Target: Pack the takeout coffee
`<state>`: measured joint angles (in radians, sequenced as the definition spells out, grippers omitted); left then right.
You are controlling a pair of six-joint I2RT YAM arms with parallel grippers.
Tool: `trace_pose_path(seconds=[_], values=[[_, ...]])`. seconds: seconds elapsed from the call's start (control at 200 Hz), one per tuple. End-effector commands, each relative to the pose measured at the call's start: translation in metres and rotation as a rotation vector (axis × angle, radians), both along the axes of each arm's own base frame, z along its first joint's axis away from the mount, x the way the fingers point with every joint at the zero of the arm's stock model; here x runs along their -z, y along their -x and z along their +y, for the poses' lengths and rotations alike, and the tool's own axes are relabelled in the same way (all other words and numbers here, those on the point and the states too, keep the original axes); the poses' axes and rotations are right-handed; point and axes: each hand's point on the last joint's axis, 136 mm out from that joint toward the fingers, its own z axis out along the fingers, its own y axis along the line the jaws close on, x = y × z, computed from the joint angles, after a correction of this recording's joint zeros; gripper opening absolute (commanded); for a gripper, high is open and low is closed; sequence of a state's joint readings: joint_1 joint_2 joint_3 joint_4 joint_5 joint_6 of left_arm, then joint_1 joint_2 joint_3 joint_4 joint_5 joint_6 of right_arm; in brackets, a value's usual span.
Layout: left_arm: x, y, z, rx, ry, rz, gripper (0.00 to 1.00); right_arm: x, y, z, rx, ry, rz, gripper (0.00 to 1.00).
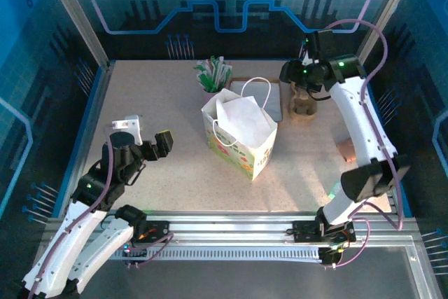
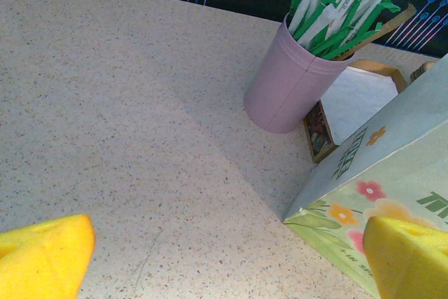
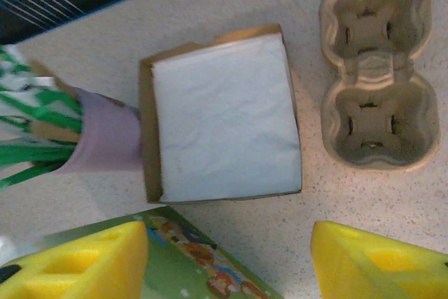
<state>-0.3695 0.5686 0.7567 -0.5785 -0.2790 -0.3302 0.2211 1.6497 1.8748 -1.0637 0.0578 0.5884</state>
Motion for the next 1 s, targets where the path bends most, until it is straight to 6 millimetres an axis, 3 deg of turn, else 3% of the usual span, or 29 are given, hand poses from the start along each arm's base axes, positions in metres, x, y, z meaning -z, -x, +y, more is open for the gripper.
trace_pose_path(seconds=[0.0, 0.145, 0.27, 0.525, 0.67, 0.705, 0.996], values=[[-0.008, 0.001, -0.003, 0.026, -0.015, -0.015, 0.99, 0.033, -0.017, 0.01, 0.018, -0.057, 0.076, 0.63], [-0.008, 0.0, -0.002, 0.025, -0.019, -0.014, 0.99, 0.08, -0.037, 0.02, 0.025, -0.074, 0.172, 0.63], [-0.007, -0.001, -0.002, 0.025, -0.023, -0.014, 0.99, 0.113, -0.05, 0.04, -0.012, -0.068, 0.248, 0.63], [-0.005, -0.003, -0.003, 0.028, -0.03, -0.002, 0.99, 0.169, -0.068, 0.069, -0.052, 0.047, 0.362, 0.64], [-0.004, -0.004, -0.003, 0.028, -0.034, -0.001, 0.99, 0.194, -0.076, 0.066, -0.024, 0.101, 0.408, 0.64], [-0.005, -0.004, -0.003, 0.027, -0.032, -0.001, 0.99, 0.209, -0.076, 0.065, -0.021, 0.122, 0.446, 0.64], [-0.001, -0.006, -0.005, 0.031, -0.037, 0.016, 0.99, 0.243, -0.079, 0.056, 0.011, 0.204, 0.517, 0.63]])
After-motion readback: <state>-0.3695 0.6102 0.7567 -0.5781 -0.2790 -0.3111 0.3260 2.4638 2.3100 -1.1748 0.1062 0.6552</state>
